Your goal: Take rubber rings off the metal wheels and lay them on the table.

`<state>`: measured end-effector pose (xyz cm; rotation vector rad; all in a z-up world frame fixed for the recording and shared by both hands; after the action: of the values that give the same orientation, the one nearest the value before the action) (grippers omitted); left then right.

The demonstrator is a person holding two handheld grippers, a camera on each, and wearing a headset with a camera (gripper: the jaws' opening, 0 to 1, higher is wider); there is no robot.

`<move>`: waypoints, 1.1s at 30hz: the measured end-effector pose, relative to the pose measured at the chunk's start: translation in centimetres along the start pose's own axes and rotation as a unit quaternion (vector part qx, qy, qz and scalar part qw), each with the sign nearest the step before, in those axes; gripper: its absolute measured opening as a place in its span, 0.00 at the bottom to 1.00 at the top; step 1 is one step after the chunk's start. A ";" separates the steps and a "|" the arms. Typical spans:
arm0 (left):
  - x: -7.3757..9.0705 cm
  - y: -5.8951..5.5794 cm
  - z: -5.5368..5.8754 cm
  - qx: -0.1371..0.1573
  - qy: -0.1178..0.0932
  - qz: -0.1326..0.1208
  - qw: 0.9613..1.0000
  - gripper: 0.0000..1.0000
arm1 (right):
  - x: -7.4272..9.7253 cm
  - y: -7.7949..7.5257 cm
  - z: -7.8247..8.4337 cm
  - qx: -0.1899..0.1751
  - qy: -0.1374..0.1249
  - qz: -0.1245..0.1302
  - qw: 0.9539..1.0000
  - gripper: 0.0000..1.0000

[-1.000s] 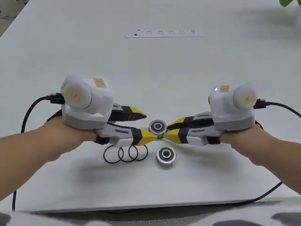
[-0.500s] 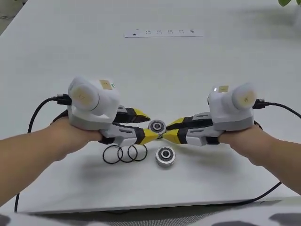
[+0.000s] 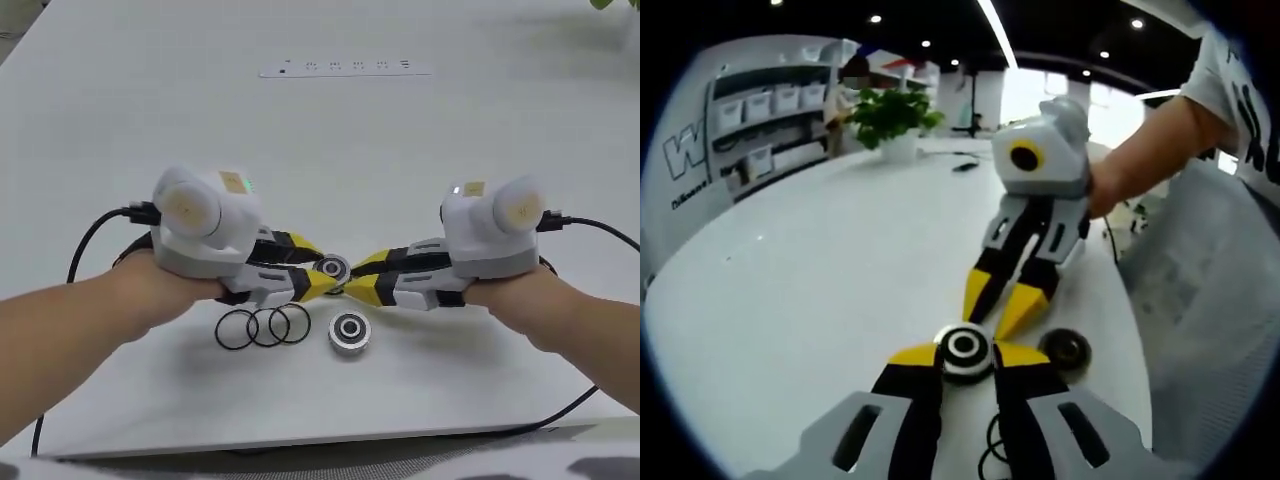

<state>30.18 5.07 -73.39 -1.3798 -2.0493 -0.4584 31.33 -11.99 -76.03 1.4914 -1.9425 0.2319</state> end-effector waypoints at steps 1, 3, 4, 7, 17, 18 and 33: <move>-0.1 0.0 0.0 0.000 0.000 0.001 1.000 0.20 | 0.0 0.0 0.0 0.000 0.000 0.000 1.000 0.12; -0.1 0.0 0.0 -0.001 0.000 0.002 1.000 0.20 | 0.0 0.0 0.0 0.000 -0.001 0.000 1.000 0.12; -0.2 -0.1 0.0 0.000 0.001 0.003 1.000 0.19 | 0.0 0.0 0.0 0.001 -0.001 0.001 1.000 0.12; -0.2 -0.1 0.0 -0.005 0.000 0.000 1.000 0.19 | 0.0 0.0 0.0 0.002 -0.002 0.001 1.000 0.12; -0.2 0.0 0.0 -0.014 0.002 -0.020 1.000 0.13 | 0.2 0.6 0.0 0.006 -0.002 0.009 1.000 0.10; -0.2 0.0 -0.1 -0.014 0.002 -0.021 1.000 0.13 | 0.2 0.7 0.0 0.007 -0.002 0.010 1.000 0.10; -0.3 -0.2 -0.1 -0.014 0.002 -0.030 0.999 0.13 | 0.3 0.4 0.4 -0.057 -0.016 0.008 0.998 0.00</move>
<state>30.16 4.68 -73.51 -1.3353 -2.0927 -0.5169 30.78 -12.29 -76.08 1.4136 -1.9590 0.1018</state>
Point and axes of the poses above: the centre of the closed fingertips' face, and the gripper's own axes: x roughly backward along the fingers, y roughly to its left, z roughly out of its underside, the point moved 10 cm from there along x, roughly backward along the fingers, and after that the axes turned 9 degrees about y, right-handed, at the moved point
